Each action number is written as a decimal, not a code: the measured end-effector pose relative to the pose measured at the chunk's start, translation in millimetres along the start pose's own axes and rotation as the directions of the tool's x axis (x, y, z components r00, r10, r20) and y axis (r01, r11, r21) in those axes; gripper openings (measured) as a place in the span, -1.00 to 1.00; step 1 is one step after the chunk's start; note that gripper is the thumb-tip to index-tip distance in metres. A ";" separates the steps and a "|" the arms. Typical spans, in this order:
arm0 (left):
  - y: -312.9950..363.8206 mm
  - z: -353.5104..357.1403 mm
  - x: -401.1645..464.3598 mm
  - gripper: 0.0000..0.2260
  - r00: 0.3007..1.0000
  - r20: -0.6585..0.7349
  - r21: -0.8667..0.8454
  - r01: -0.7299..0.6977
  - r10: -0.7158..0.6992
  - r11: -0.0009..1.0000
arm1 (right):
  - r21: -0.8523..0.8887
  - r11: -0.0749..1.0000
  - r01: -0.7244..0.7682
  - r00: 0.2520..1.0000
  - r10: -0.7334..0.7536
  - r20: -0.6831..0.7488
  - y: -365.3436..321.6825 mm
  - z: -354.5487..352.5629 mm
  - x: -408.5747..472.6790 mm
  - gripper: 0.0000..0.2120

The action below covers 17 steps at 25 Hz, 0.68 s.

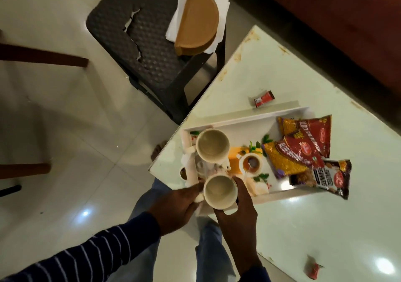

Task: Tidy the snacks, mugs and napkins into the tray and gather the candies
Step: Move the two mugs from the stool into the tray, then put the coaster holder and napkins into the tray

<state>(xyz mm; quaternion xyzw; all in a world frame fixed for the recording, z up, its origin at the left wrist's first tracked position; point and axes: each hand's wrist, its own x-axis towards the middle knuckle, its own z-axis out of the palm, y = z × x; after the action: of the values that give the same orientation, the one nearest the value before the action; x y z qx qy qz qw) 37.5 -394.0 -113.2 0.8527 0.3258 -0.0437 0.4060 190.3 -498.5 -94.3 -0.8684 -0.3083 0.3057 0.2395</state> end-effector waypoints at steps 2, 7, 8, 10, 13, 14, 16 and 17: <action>-2.2 -1.0 2.1 -0.57 0.992 0.107 -0.127 0.082 -0.068 0.988 | 0.057 0.998 -0.016 0.999 0.018 -0.044 -2.0 3.6 4.1 -0.46; -18.3 -46.4 5.4 -0.58 0.997 0.032 -0.016 0.072 -0.072 0.997 | 0.055 0.987 -0.151 0.988 0.153 -0.034 -3.6 -16.5 8.9 -0.16; -21.6 -65.3 10.6 -0.66 0.996 -0.068 -0.025 0.060 -0.061 0.998 | 0.022 0.987 -0.159 0.982 0.160 -0.096 -6.3 -29.3 11.4 -0.20; -30.3 -105.5 31.3 -0.75 0.953 -0.287 -0.100 0.066 -0.093 0.993 | -0.030 0.997 -0.069 0.958 0.058 -0.282 -17.0 -54.2 26.7 -0.41; -41.7 -163.5 85.1 -0.88 0.821 -0.536 -0.198 0.102 -0.194 0.975 | 0.114 0.992 0.051 0.960 -0.018 -0.279 -64.6 -58.8 88.8 -0.59; -43.8 -178.7 107.5 -0.91 0.791 -0.561 -0.244 0.124 -0.245 0.962 | 0.184 0.981 0.059 0.969 -0.012 -0.247 -84.5 -55.9 113.0 -0.62; -47.3 -199.1 150.0 -0.88 0.758 -0.542 -0.362 0.180 -0.364 0.914 | 0.292 0.956 0.043 0.983 0.013 -0.185 -126.8 -43.6 160.5 -0.67; -49.8 -204.3 169.4 -0.84 0.748 -0.514 -0.420 0.207 -0.420 0.883 | 0.343 0.939 0.003 0.988 0.049 -0.144 -144.8 -33.8 182.8 -0.67</action>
<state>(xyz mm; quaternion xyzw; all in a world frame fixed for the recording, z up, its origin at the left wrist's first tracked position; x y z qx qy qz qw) 102.1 -135.8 -67.6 0.6724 0.5788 0.2118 0.4099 270.8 -280.9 -53.2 -0.8376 -0.2213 0.2912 0.4057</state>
